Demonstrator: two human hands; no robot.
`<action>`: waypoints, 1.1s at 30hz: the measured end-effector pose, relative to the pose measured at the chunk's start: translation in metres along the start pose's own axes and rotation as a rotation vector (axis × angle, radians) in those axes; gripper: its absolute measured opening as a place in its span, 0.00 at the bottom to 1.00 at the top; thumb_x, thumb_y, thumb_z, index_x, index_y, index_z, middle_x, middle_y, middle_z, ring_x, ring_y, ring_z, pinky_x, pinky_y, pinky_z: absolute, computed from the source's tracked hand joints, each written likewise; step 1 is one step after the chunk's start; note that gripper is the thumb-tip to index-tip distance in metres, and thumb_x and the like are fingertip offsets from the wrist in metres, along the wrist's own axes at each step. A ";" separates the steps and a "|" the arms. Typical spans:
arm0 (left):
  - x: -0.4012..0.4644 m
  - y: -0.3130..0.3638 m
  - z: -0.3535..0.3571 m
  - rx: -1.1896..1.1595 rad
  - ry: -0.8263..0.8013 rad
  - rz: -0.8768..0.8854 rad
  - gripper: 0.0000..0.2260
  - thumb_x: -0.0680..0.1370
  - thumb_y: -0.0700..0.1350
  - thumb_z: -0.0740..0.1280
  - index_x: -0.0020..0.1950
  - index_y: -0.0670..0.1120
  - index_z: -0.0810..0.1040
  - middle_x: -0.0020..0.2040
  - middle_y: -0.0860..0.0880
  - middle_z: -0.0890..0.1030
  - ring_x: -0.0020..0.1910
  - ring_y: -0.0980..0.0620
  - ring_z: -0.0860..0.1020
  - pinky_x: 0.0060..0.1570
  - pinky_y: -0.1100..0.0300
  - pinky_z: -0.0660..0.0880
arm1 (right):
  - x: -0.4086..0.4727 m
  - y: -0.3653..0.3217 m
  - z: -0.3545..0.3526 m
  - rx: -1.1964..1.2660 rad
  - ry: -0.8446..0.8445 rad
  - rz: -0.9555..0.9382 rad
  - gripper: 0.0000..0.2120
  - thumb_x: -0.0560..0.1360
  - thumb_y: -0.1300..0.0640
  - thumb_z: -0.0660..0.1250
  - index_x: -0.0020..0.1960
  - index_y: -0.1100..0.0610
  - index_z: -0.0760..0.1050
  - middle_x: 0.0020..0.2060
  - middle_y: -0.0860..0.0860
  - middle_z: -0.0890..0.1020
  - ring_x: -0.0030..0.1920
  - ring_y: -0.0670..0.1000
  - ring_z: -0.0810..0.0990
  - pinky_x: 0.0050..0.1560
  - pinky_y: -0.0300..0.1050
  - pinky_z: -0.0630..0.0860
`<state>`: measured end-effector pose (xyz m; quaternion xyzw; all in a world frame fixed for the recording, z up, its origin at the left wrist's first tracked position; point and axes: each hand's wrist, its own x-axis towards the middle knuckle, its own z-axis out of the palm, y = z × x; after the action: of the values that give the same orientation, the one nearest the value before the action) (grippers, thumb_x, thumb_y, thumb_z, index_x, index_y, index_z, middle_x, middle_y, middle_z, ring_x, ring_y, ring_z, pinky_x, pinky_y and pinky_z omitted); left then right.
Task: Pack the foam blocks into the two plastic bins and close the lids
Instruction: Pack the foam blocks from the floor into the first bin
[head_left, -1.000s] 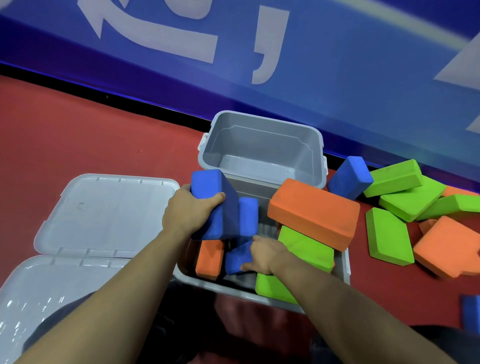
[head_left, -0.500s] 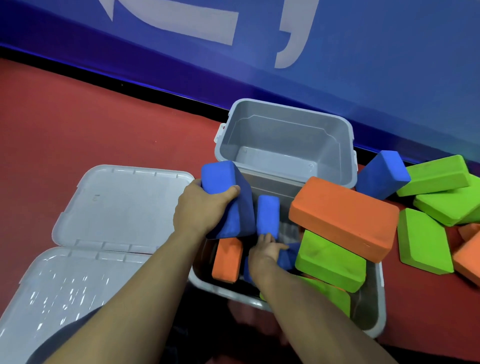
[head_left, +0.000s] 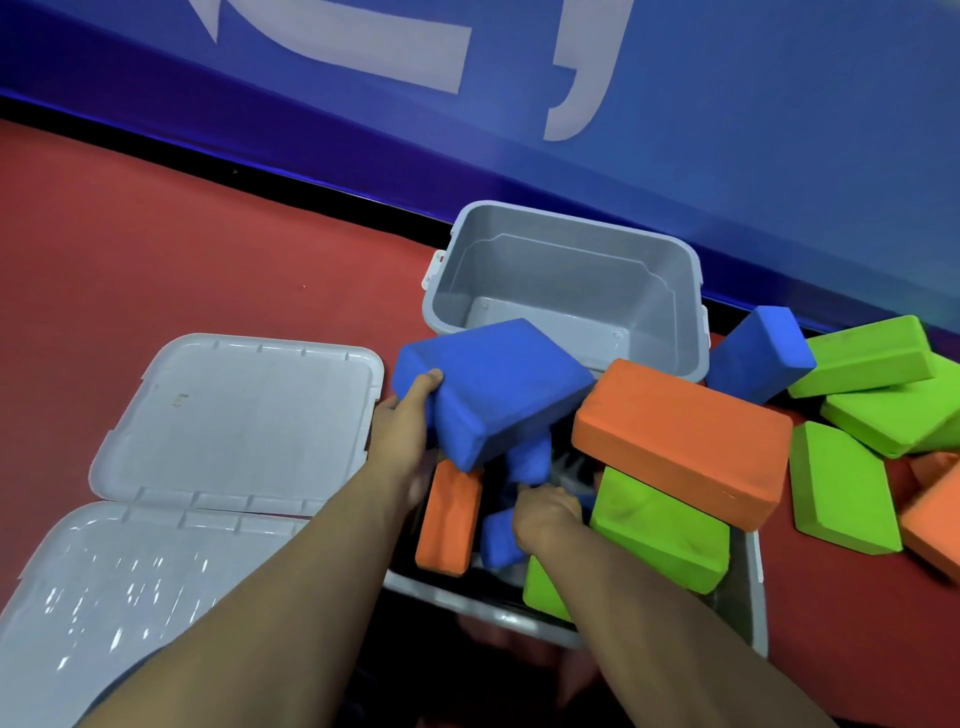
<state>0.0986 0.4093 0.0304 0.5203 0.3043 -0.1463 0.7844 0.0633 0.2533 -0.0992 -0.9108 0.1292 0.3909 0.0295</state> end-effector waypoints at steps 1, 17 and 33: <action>0.008 -0.003 0.002 -0.035 -0.009 -0.011 0.14 0.77 0.47 0.72 0.60 0.41 0.80 0.50 0.43 0.86 0.40 0.48 0.86 0.34 0.55 0.82 | -0.001 0.004 -0.004 0.011 0.024 0.014 0.29 0.77 0.58 0.68 0.77 0.55 0.64 0.73 0.57 0.71 0.72 0.58 0.72 0.64 0.49 0.74; 0.076 -0.041 -0.007 0.497 0.132 0.061 0.28 0.80 0.54 0.65 0.75 0.40 0.66 0.62 0.41 0.80 0.60 0.38 0.80 0.63 0.42 0.76 | -0.002 0.040 -0.016 -0.135 0.044 -0.214 0.36 0.68 0.39 0.77 0.67 0.60 0.74 0.65 0.59 0.78 0.64 0.60 0.79 0.62 0.50 0.75; 0.035 -0.104 -0.006 1.415 -0.230 0.035 0.35 0.73 0.51 0.77 0.74 0.41 0.68 0.72 0.41 0.70 0.70 0.40 0.72 0.69 0.52 0.69 | -0.025 0.061 -0.037 -0.075 -0.041 -0.333 0.32 0.73 0.38 0.74 0.64 0.61 0.74 0.62 0.59 0.79 0.60 0.60 0.78 0.51 0.44 0.71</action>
<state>0.0674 0.3747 -0.0688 0.8903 0.0434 -0.3498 0.2884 0.0574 0.1942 -0.0523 -0.9120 -0.0386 0.4036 0.0623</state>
